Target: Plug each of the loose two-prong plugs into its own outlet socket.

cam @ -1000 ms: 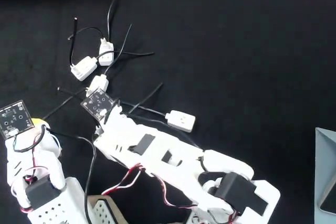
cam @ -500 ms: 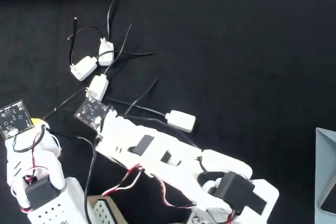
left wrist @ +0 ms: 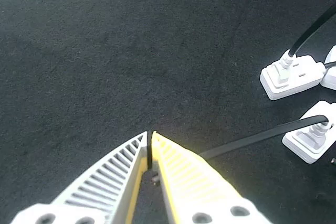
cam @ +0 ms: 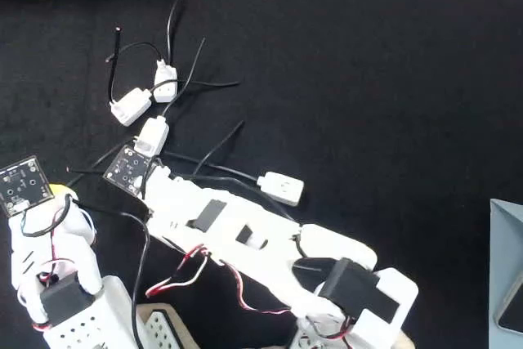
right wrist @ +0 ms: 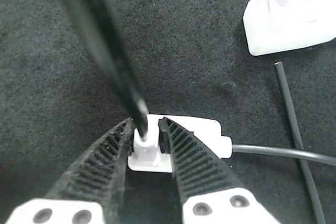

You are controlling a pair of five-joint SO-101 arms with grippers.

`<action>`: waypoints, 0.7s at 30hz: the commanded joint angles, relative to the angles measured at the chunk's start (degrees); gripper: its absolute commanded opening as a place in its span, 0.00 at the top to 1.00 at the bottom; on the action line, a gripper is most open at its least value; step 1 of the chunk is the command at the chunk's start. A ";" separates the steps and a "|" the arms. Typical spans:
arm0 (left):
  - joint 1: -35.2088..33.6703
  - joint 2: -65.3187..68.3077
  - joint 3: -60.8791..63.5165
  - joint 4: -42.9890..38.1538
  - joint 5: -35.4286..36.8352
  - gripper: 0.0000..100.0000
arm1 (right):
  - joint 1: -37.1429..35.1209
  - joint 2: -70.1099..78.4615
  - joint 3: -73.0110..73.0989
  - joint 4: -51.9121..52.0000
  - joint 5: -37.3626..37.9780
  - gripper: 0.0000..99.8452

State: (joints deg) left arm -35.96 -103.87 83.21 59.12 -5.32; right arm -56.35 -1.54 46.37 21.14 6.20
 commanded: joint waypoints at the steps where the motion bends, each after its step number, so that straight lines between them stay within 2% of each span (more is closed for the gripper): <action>1: -0.57 -0.26 -0.31 0.09 0.44 0.97 | 0.00 1.10 -0.57 1.32 0.44 0.98; 4: -0.57 -0.26 -0.31 0.09 0.44 0.97 | 0.00 -1.71 -0.22 1.58 0.26 0.95; 7: -0.57 -0.26 -0.31 0.09 0.44 0.97 | 0.00 -6.11 -0.40 6.95 0.09 0.90; 13: -0.57 -0.26 -0.31 0.09 0.44 0.97 | 0.00 -12.62 -0.13 10.64 -3.69 0.90; 21: -0.57 -0.26 -0.31 0.00 0.44 0.97 | -0.18 -12.53 -0.22 10.20 -3.96 0.90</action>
State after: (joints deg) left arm -35.96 -103.87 83.21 59.12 -5.32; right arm -56.26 -12.00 47.43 31.43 2.77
